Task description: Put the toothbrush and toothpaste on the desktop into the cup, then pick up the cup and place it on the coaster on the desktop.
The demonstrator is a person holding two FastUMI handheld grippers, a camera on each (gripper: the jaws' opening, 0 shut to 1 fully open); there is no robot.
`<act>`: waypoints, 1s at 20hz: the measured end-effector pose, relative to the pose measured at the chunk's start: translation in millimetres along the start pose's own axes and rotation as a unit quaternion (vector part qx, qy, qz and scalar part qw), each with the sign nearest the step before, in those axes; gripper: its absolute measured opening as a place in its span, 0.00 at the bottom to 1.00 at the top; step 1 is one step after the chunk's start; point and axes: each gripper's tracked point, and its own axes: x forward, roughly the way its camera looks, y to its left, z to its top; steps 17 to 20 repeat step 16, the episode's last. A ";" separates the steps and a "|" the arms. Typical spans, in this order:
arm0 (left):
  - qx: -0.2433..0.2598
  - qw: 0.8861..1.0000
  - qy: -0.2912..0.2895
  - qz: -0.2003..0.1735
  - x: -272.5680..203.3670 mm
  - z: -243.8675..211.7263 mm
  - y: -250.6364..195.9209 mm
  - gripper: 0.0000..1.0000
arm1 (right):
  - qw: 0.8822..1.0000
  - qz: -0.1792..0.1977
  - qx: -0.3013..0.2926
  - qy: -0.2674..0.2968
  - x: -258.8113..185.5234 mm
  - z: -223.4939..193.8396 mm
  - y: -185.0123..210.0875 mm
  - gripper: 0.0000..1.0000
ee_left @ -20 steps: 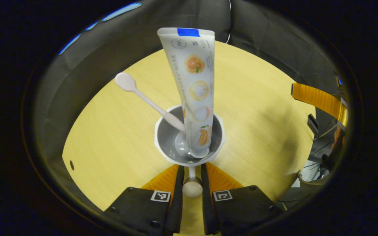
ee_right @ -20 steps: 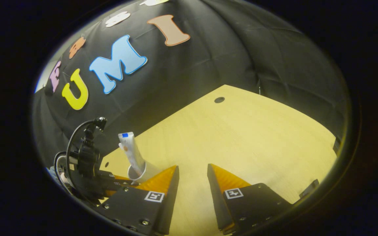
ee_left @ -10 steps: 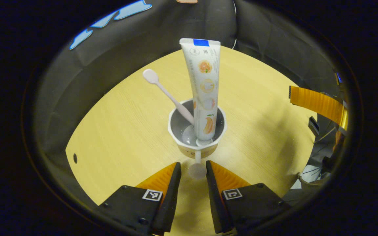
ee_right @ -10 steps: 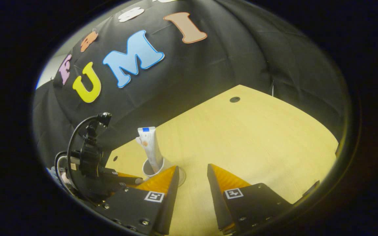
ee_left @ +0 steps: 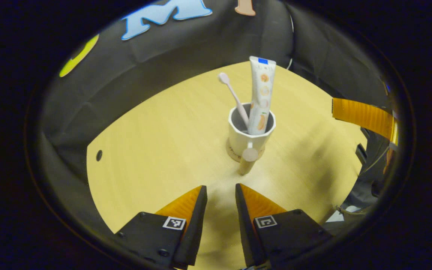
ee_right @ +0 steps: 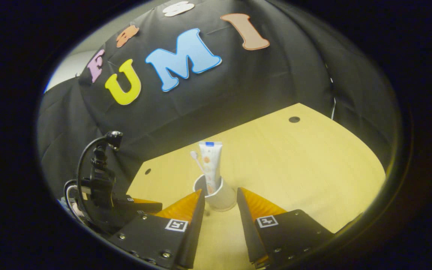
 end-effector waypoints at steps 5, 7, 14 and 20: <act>-0.079 0.989 -0.123 0.033 -78.5 49.4 18.8 0.53 | 0.998 0.035 -0.052 -0.032 -16.2 46.4 48.6 0.52; -0.091 0.979 -0.173 0.054 -110.0 71.0 24.0 0.61 | 0.996 0.049 -0.063 -0.051 -26.6 68.4 66.8 0.52; -0.110 0.925 -0.347 0.111 -235.6 152.3 34.0 0.60 | 0.979 0.056 -0.135 -0.142 -69.0 130.0 104.6 0.52; -0.107 0.908 -0.385 0.126 -262.8 164.6 35.9 0.60 | 0.973 0.054 -0.147 -0.168 -81.5 145.7 111.7 0.52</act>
